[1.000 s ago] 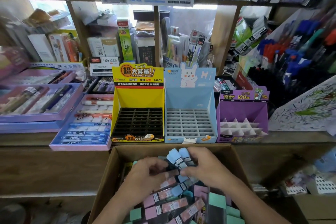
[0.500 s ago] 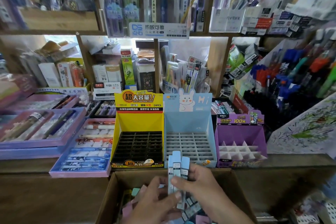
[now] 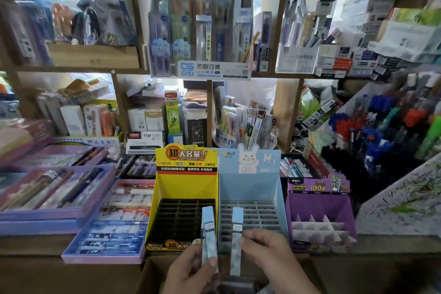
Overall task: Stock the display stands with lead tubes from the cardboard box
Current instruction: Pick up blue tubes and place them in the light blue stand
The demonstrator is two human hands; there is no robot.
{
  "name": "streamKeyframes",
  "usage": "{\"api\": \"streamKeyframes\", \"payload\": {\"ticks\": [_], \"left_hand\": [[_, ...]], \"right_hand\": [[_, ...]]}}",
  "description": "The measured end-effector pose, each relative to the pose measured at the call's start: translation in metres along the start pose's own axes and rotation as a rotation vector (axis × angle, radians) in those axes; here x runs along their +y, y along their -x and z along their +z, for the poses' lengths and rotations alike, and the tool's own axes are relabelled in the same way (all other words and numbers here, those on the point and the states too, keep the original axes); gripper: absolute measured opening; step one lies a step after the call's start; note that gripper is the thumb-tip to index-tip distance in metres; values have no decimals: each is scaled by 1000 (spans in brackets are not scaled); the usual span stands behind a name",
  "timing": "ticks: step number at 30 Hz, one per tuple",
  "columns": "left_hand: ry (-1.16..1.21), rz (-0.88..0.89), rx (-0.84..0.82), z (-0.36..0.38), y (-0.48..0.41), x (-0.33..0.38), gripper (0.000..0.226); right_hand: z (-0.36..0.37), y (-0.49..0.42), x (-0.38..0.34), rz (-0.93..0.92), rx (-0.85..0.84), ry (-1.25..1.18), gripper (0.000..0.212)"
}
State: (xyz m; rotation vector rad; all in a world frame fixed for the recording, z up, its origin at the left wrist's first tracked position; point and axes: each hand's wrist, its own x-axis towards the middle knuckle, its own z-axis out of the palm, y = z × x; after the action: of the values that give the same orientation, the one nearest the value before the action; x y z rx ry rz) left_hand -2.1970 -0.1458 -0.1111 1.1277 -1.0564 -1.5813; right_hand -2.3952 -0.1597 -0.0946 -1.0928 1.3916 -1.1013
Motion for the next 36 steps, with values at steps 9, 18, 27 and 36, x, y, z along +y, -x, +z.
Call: {"api": "streamKeyframes", "payload": {"ticks": [9,18,27,36], "left_hand": [[0,-3,194,-13,-8,3,14],[60,-20,257,-10,-9,10,8],[155,-79,250,-14,-16,9,12],[119,-60,214,-16,-19,3,18]], "right_hand": [[-8,-42,-40,-308,163,199,7],[2,-81,-56,-425,218,448,9],[4,-92,-49,-430,198,558,11],[19,-104,-42,-410,185,556,10]]}}
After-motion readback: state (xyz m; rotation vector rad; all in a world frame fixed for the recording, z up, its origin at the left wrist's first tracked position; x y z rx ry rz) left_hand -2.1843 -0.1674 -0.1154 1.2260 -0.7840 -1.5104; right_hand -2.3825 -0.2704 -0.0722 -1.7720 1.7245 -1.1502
